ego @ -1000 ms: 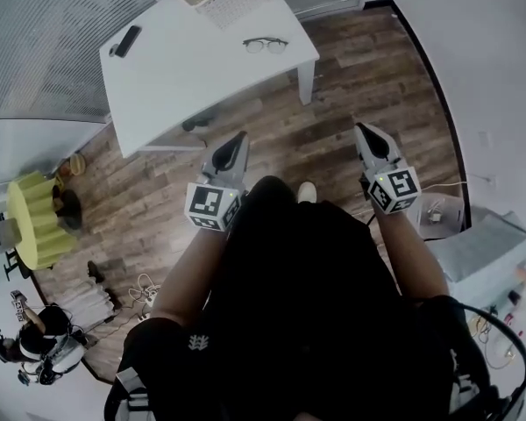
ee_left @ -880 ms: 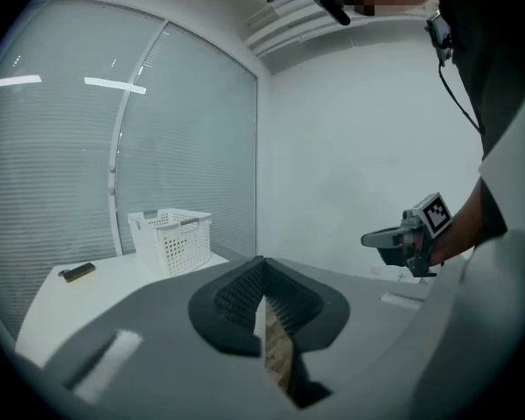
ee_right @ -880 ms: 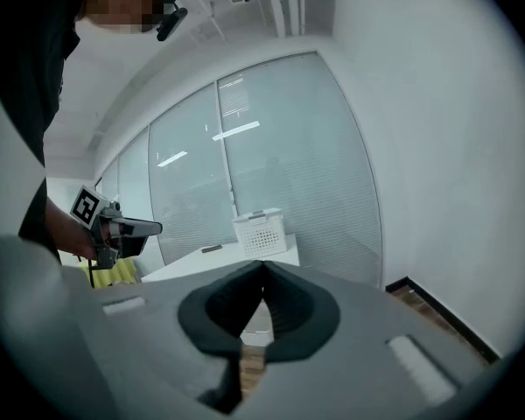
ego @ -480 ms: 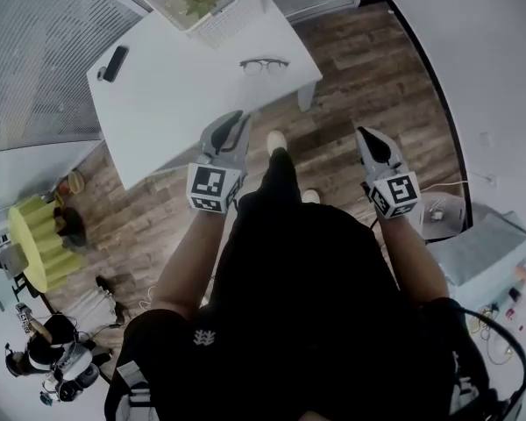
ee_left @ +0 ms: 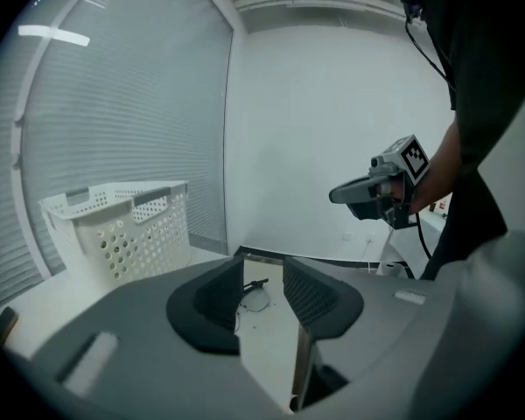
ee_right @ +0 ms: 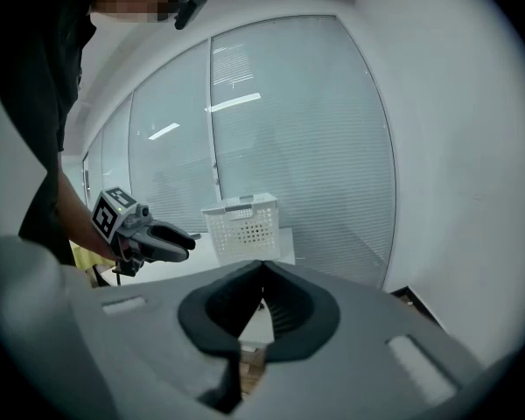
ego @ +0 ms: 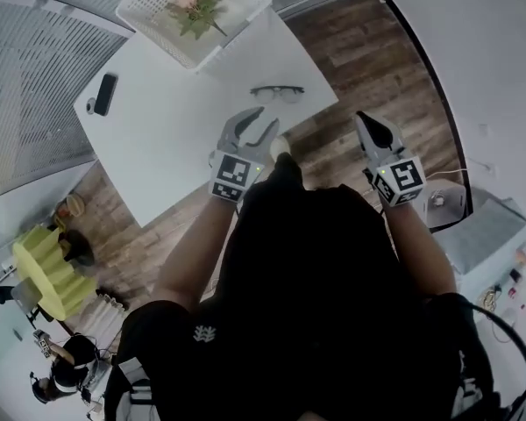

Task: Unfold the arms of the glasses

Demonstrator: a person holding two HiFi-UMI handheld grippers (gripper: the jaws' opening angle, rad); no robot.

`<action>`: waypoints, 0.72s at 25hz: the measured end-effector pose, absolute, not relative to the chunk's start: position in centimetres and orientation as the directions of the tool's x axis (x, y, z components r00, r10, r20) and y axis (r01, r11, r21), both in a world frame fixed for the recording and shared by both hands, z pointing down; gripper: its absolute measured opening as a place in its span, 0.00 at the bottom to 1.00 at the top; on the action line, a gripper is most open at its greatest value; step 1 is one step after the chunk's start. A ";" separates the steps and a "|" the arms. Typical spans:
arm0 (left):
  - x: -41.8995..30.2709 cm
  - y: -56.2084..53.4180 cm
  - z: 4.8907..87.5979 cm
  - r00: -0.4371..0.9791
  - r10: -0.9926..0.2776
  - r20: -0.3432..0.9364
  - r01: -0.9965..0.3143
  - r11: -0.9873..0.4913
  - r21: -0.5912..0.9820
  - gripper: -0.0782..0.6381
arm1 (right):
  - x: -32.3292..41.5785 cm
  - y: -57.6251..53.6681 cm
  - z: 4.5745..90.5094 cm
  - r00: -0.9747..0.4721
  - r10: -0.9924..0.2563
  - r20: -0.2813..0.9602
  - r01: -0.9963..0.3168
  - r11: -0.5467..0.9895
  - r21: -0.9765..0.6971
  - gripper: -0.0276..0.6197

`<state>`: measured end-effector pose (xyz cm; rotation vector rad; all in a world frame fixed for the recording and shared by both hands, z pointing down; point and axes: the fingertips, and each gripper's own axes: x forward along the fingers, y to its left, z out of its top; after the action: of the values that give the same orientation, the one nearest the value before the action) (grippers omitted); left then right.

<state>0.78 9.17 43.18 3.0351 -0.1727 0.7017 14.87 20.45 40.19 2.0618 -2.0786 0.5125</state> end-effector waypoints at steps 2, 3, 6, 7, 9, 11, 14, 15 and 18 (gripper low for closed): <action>1.3 8.0 44.7 0.887 -0.051 0.460 -0.064 -0.998 0.013 0.32 | 14.7 18.8 40.6 -0.028 -0.930 0.367 -0.993 -0.018 -0.119 0.04; 1.5 7.4 45.3 0.884 -0.032 0.467 -0.044 -0.999 0.015 0.32 | 14.6 18.1 40.9 -0.023 -0.927 0.374 -0.992 -0.026 -0.124 0.04; 2.6 6.0 46.4 0.877 0.000 0.480 0.001 -1.000 -0.002 0.32 | 14.3 16.7 41.6 -0.026 -0.918 0.396 -0.989 -0.033 -0.142 0.04; 3.1 5.7 46.8 0.873 0.007 0.487 0.014 -1.000 -0.011 0.32 | 14.3 16.5 41.8 -0.036 -0.915 0.403 -0.989 -0.025 -0.145 0.04; 4.0 5.5 47.4 0.864 0.023 0.503 0.046 -0.998 -0.033 0.32 | 14.6 16.3 42.0 -0.045 -0.909 0.414 -0.988 -0.022 -0.156 0.04; 5.2 5.5 48.3 0.856 0.040 0.516 0.078 -0.996 -0.052 0.31 | 15.4 16.1 42.2 -0.039 -0.906 0.422 -0.984 -0.037 -0.172 0.04; 6.4 5.1 49.9 0.836 0.053 0.546 0.096 -0.994 -0.050 0.31 | 16.1 15.0 42.2 -0.056 -0.905 0.421 -0.983 -0.024 -0.181 0.04; 6.6 4.9 50.5 0.826 0.052 0.562 0.096 -0.994 -0.048 0.31 | 16.2 14.7 42.4 -0.068 -0.905 0.419 -0.982 -0.012 -0.186 0.04; 7.2 4.4 52.1 0.789 0.045 0.612 0.098 -0.994 -0.053 0.31 | 16.8 13.6 43.6 -0.101 -0.902 0.421 -0.979 0.014 -0.204 0.04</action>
<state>7.16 4.43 52.14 3.0485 0.1221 1.0396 16.81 13.56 43.57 1.9823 -2.1069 0.6704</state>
